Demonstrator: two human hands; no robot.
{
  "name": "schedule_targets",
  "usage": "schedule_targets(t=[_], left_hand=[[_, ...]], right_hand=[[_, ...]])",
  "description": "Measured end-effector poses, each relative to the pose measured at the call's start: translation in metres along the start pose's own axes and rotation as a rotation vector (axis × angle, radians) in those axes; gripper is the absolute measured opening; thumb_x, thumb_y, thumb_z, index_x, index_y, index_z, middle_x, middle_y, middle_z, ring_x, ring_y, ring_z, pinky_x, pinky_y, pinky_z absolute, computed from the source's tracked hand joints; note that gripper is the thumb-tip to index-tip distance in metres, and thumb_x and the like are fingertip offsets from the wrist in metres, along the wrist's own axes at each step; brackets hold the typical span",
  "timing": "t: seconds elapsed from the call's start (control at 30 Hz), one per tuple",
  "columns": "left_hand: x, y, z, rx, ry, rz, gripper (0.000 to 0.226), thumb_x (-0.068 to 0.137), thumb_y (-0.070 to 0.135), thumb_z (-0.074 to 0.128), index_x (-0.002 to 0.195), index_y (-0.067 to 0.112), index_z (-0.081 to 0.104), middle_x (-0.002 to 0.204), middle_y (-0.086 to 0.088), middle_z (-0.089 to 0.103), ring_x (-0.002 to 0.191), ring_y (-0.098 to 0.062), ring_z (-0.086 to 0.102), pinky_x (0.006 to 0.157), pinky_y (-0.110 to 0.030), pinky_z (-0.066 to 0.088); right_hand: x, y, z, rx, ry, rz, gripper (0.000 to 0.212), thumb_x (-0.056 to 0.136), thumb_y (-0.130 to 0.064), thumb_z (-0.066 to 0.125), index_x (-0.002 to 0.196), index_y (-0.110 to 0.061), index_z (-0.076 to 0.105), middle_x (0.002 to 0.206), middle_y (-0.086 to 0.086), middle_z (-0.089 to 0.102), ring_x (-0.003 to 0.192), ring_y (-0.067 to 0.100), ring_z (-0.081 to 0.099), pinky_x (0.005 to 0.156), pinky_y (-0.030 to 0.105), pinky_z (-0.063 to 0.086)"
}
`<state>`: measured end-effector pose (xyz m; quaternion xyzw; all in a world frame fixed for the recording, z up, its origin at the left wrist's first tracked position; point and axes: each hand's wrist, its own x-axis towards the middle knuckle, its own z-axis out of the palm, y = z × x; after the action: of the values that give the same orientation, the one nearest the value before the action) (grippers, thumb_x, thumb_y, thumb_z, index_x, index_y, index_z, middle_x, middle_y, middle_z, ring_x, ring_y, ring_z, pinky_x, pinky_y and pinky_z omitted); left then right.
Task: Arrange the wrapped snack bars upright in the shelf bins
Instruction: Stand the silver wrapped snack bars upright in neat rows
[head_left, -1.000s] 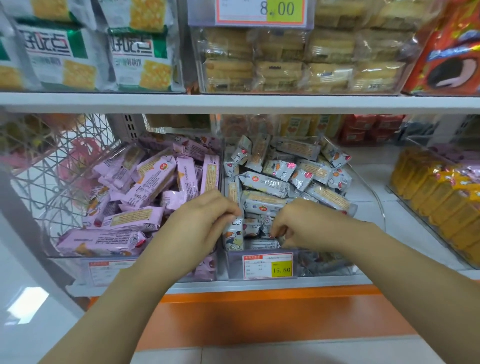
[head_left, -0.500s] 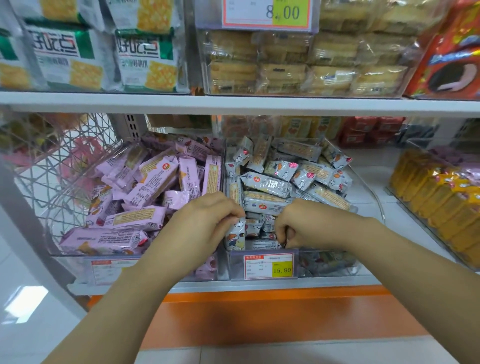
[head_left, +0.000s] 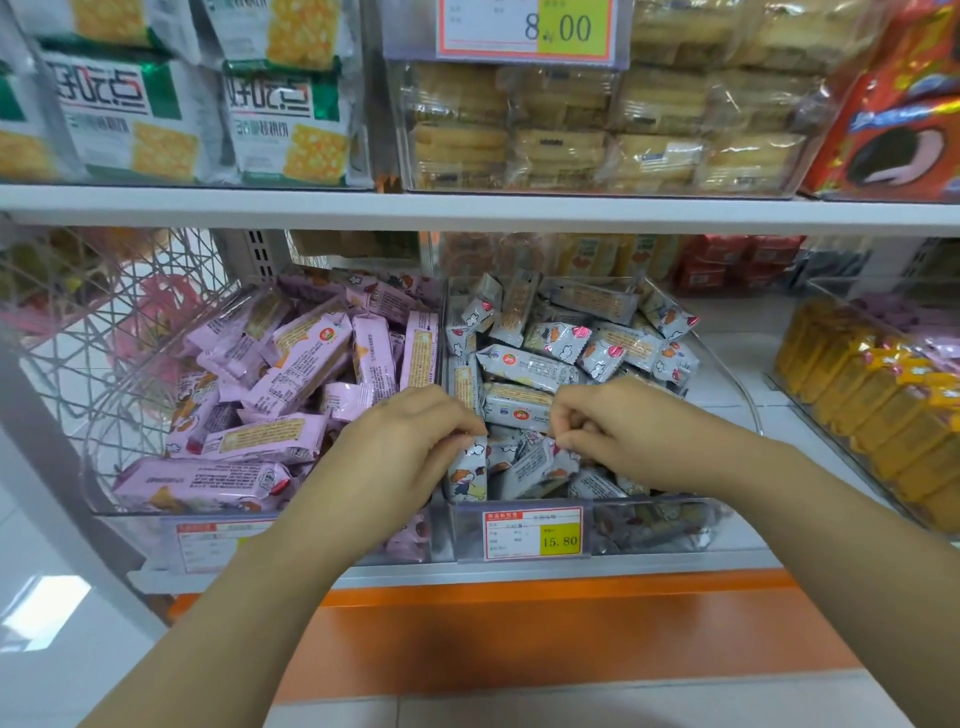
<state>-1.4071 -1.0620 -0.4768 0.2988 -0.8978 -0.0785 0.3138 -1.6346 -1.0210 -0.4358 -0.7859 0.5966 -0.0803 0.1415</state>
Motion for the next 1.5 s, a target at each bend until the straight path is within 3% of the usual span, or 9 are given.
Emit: schedule_targets(t=[0.3,0.43,0.57,0.67,0.93,1.07,1.27,1.37,1.5], left_hand=[[0.004,0.002,0.001,0.178,0.013,0.043,0.032,0.087,0.031,0.041,0.091,0.015,0.069,0.088,0.001,0.067,0.089,-0.025,0.063,0.084,-0.032,0.046],[0.004,-0.002,0.005,0.201,0.012,0.060,0.031,0.083,0.033,0.043,0.085,0.018,0.071,0.084,0.004,0.069,0.102,-0.018,0.055,0.088,-0.035,0.048],[0.005,0.000,0.003,0.217,-0.029,0.067,0.030,0.083,0.033,0.042,0.082,0.020,0.069,0.079,0.011,0.068,0.103,-0.028,0.060,0.080,-0.048,0.053],[0.005,0.001,0.002,0.213,-0.036,0.072,0.029,0.082,0.033,0.043,0.080,0.020,0.068,0.077,0.011,0.067,0.103,-0.028,0.061,0.079,-0.047,0.052],[0.004,0.003,0.003,0.291,-0.210,0.044,0.020,0.080,0.038,0.059,0.084,0.021,0.069,0.086,0.008,0.071,0.130,-0.029,0.043,0.101,-0.048,0.038],[0.005,0.006,0.001,0.234,-0.225,-0.034,0.011,0.088,0.030,0.062,0.082,0.021,0.062,0.080,0.013,0.066,0.139,-0.019,0.028,0.109,-0.040,0.025],[0.006,0.010,0.005,0.293,-0.154,0.020,0.012,0.081,0.016,0.071,0.074,0.016,0.061,0.059,0.011,0.056,0.129,-0.033,0.045,0.100,-0.053,0.036],[0.012,0.019,0.004,0.353,-0.256,-0.041,0.010,0.087,0.026,0.065,0.080,0.018,0.065,0.081,-0.001,0.070,0.136,-0.027,0.036,0.109,-0.048,0.024],[0.020,0.026,-0.003,0.362,-0.388,-0.163,0.018,0.094,0.042,0.049,0.107,0.036,0.059,0.098,0.018,0.067,0.139,-0.006,0.019,0.116,-0.037,0.006]], right_hand=[[-0.014,0.006,0.004,0.405,0.356,0.060,0.017,0.098,-0.022,0.044,0.081,-0.022,0.044,0.055,-0.010,0.052,0.050,0.006,0.052,0.056,0.030,0.048],[-0.003,-0.004,0.014,0.411,0.250,-0.009,0.013,0.097,-0.021,0.047,0.084,-0.021,0.047,0.066,0.011,0.055,0.066,0.027,0.058,0.065,0.036,0.051],[0.010,-0.013,0.025,0.331,0.150,-0.037,0.015,0.097,-0.022,0.049,0.082,-0.026,0.047,0.055,-0.004,0.047,0.052,0.008,0.044,0.069,0.042,0.052],[0.016,-0.013,0.020,0.338,0.089,-0.038,0.007,0.095,-0.022,0.052,0.089,-0.017,0.052,0.062,0.002,0.057,0.061,0.019,0.055,0.072,0.043,0.054],[0.010,-0.017,0.026,0.397,-0.024,-0.030,0.020,0.093,-0.037,0.053,0.101,-0.023,0.066,0.095,0.004,0.066,0.079,0.016,0.065,0.074,0.031,0.057],[-0.003,-0.007,0.016,0.350,0.128,0.024,0.022,0.094,-0.035,0.050,0.091,-0.018,0.064,0.089,0.001,0.067,0.075,0.014,0.068,0.073,0.033,0.056],[-0.033,0.010,-0.010,0.605,0.492,0.102,0.014,0.096,-0.026,0.047,0.090,-0.023,0.059,0.082,-0.006,0.065,0.062,0.009,0.069,0.062,0.021,0.056],[-0.044,0.019,-0.011,0.685,0.635,0.110,0.013,0.097,-0.023,0.048,0.089,-0.029,0.058,0.084,-0.007,0.064,0.061,0.004,0.067,0.058,0.016,0.053],[-0.054,0.029,-0.002,0.826,0.777,0.112,0.018,0.097,-0.018,0.048,0.090,-0.031,0.058,0.080,-0.006,0.064,0.054,0.008,0.064,0.065,0.025,0.056]])
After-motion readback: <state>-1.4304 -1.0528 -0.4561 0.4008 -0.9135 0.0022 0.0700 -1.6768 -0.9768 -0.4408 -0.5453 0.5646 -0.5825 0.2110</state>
